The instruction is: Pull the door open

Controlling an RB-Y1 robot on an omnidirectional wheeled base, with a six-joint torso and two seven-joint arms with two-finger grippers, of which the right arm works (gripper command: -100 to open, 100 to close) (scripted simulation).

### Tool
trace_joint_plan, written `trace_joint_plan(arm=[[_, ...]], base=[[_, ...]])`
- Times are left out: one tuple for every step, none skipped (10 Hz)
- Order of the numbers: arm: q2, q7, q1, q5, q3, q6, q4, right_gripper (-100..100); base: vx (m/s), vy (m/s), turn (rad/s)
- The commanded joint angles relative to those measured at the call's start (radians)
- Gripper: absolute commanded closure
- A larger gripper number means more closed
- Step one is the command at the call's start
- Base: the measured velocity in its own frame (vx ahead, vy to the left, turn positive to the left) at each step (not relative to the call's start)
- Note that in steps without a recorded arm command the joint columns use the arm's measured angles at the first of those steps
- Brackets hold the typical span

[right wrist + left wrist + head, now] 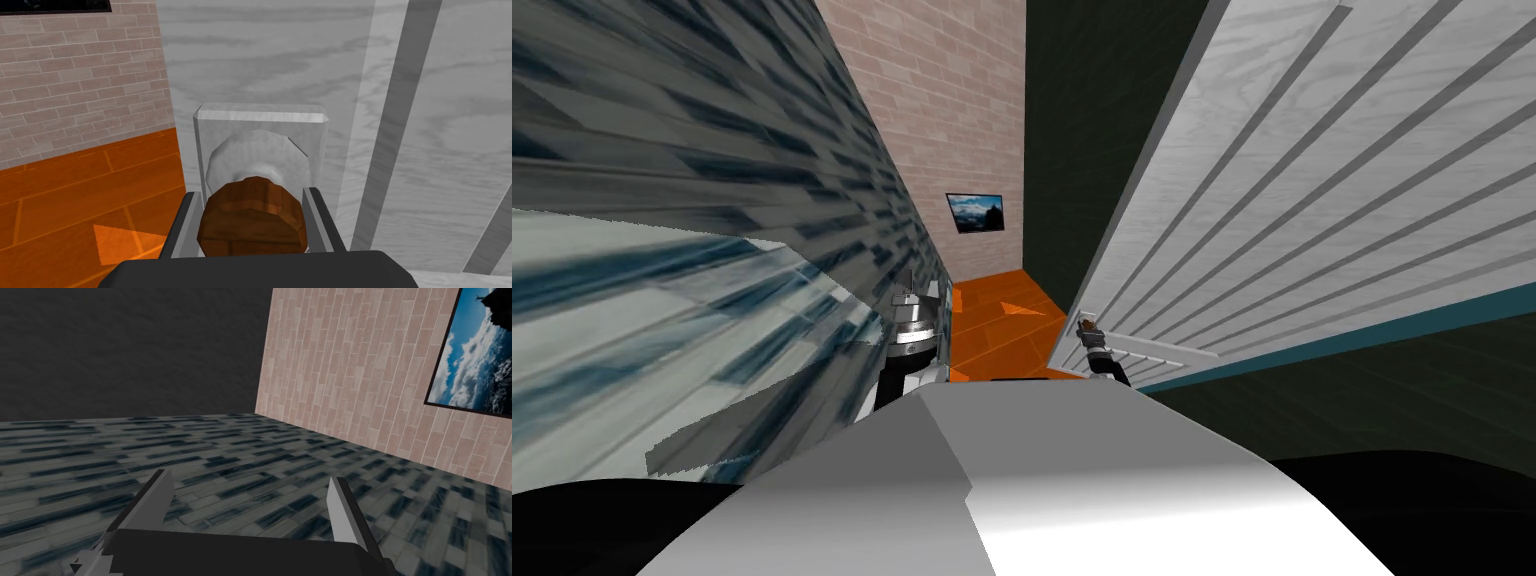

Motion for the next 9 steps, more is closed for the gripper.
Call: trace_joint_plan(arm=[[0.000,0.005,0.001,0.004,-0.005,-0.005,-0.003,100],[0.000,0.007,0.003,0.006,-0.007,-0.007,-0.004,100],[0.000,0.010,0.005,0.007,-0.009,-0.009,-0.004,100],[0.000,0.012,0.007,0.009,-0.012,-0.010,-0.005,100],[0.001,0.015,0.009,0.011,-0.014,-0.012,-0.006,100],[0.001,0.018,0.011,0.014,-0.017,-0.014,-0.007,100],[0.002,0.021,0.014,0.016,-0.020,-0.017,-0.008,100],[0.002,0.024,0.016,0.018,-0.023,-0.019,-0.009,100],[0.003,0.027,0.019,0.020,-0.027,-0.021,-0.010,100]], base=[[-0.155,-0.056,0.272],[-0.137,-0.057,0.228],[-0.143,-0.055,0.265],[-0.147,-0.058,0.294],[-0.135,-0.048,0.265],[-0.105,-0.046,0.208],[-0.082,-0.039,0.216],[-0.088,-0.030,0.234],[-0.083,-0.033,0.221]])
